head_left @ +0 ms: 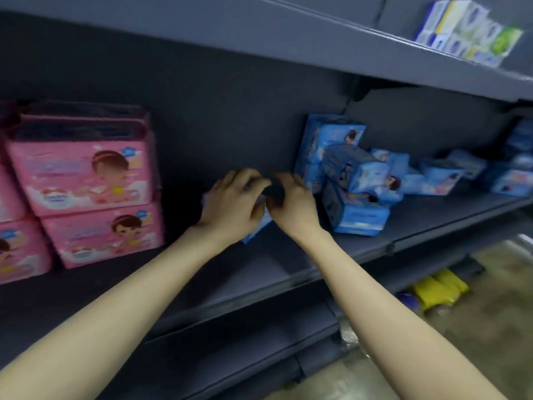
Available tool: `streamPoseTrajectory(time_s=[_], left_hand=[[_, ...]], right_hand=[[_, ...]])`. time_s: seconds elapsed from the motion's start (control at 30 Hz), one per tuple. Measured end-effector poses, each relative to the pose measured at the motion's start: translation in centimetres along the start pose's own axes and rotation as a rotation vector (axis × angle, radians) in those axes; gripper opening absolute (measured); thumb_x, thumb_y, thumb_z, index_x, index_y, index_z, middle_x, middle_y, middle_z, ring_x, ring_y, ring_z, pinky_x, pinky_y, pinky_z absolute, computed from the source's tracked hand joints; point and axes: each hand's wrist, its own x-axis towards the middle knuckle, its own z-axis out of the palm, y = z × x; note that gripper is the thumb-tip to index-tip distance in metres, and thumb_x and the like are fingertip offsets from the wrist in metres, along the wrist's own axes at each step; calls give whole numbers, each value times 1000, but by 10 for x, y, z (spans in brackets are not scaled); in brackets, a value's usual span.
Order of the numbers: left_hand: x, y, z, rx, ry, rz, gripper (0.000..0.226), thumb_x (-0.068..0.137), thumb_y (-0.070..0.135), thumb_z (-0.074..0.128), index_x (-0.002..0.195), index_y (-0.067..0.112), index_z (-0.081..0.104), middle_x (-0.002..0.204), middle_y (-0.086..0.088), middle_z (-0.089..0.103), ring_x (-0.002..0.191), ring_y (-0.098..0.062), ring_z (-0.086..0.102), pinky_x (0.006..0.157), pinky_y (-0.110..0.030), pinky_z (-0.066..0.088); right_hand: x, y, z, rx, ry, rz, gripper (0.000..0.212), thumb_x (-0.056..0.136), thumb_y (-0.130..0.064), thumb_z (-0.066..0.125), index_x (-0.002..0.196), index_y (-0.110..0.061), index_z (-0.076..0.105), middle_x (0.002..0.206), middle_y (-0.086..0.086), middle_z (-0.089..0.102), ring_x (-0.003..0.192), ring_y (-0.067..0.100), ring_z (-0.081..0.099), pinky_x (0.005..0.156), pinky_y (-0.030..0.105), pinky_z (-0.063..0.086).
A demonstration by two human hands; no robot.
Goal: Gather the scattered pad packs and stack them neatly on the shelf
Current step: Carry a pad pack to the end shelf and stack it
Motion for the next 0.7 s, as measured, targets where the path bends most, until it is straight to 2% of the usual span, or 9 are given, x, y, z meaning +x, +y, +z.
streamPoseTrajectory(time_s=[0.07,0.17,0.33,0.47,0.7], left_hand=[[18,24,21,-60,-60,37,37,66,18,58,100,7,67,96,-12,64,80,-36,63,64,-40,54],[45,68,51,-144,-128,90,38,66,16,58,101,7,67,95,-12,64,82,-37,62,68,-42,54],[86,155,108,-260,-217,138,38,80,14,61,118,10,61,116,-9,58,107,-32,54,82,-39,49],[116,223,153,-233,-287,197,43,88,20,53,131,17,50,127,-1,49,119,-23,44,82,-35,44],[150,321,222,-212,-441,287,45,90,26,50,134,21,43,131,1,45,120,-22,43,81,-33,45]], right_hand=[[-7,32,-21,-40,32,59,43,83,-9,59,126,-6,55,124,17,55,112,34,53,77,29,39],[-18,82,-54,-93,48,156,41,81,-17,56,120,-6,57,118,18,58,108,36,53,75,32,39],[-46,178,-114,-179,60,322,47,86,-14,56,132,-10,48,132,10,51,123,27,45,94,33,38],[-70,250,-160,-243,63,418,48,90,-17,55,137,-13,44,140,6,45,129,24,40,98,32,38],[-106,346,-224,-323,77,598,50,88,-18,55,137,-14,43,138,7,46,124,27,44,96,36,42]])
